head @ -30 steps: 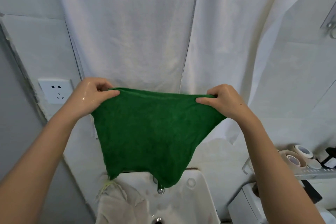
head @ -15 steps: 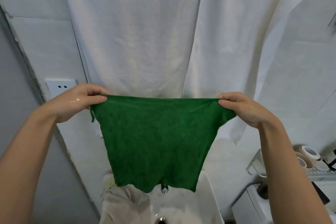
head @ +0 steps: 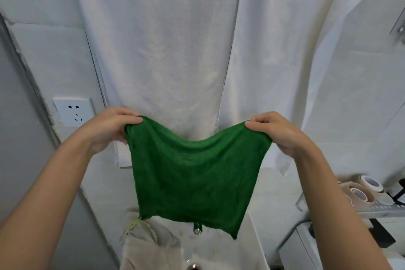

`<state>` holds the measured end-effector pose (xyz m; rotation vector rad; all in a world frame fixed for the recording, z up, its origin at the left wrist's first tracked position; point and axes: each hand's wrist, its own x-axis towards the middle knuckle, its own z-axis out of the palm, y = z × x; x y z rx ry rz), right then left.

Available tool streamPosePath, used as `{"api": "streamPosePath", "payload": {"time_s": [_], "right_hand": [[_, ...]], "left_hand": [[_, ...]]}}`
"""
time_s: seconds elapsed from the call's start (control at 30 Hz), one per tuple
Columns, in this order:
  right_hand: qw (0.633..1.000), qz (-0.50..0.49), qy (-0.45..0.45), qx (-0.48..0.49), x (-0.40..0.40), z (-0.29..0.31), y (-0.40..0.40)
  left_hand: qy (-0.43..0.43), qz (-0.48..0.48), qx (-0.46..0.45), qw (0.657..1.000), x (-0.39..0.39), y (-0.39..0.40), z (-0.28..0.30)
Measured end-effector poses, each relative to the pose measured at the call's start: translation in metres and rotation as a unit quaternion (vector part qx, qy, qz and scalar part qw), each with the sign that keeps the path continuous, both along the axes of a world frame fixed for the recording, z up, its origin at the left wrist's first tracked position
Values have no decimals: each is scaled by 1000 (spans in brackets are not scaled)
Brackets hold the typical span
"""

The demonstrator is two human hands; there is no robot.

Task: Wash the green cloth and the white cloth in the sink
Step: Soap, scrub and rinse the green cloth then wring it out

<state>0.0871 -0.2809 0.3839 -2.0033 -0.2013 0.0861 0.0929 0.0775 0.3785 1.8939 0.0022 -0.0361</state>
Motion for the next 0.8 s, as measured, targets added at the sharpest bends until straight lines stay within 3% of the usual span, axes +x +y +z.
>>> {"api": "streamPosePath", "payload": {"time_s": [0.13, 0.4, 0.57, 0.8], "right_hand": [[997, 13, 20, 73, 1, -6, 25], [997, 22, 10, 77, -6, -18, 83], [998, 12, -35, 55, -16, -24, 103], [997, 25, -71, 36, -24, -24, 99]], "left_hand": [[39, -30, -114, 992, 0, -26, -4], [34, -23, -178, 983, -14, -91, -13], [-29, -1, -157, 987, -21, -110, -17], [-57, -71, -105, 990, -29, -105, -13]]}}
